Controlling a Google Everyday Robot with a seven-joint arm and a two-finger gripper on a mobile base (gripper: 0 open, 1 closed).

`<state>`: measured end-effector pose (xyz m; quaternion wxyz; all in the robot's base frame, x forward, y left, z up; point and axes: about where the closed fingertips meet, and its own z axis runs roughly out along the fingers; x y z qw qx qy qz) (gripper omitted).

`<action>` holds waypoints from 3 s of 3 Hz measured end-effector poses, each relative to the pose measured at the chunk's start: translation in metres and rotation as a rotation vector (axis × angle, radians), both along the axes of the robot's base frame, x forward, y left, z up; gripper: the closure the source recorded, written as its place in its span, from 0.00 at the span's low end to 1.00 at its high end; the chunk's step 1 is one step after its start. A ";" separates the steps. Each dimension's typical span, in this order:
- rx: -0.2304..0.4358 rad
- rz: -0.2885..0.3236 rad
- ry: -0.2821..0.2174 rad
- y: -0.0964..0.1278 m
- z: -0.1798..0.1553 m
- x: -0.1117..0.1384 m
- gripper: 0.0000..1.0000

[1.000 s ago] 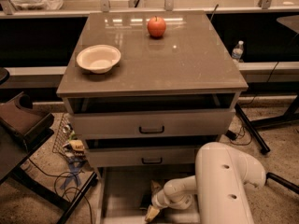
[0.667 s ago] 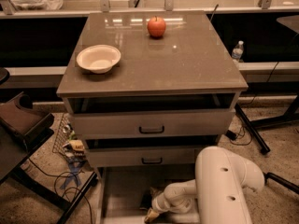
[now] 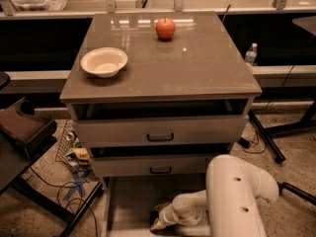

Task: Pick sponge from bottom drawer and place on counter

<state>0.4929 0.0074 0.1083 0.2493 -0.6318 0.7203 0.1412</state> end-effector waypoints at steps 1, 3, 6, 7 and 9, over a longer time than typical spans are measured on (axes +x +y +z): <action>0.000 0.000 0.000 0.000 0.003 0.000 0.88; 0.002 0.002 0.000 0.001 0.004 0.000 1.00; 0.115 0.079 0.033 -0.007 0.153 0.015 1.00; 0.171 0.106 -0.005 -0.013 0.213 0.010 1.00; 0.262 0.093 -0.140 -0.035 0.338 -0.029 1.00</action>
Offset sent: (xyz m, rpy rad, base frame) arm 0.0000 0.0001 0.0034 0.0000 0.0000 0.0002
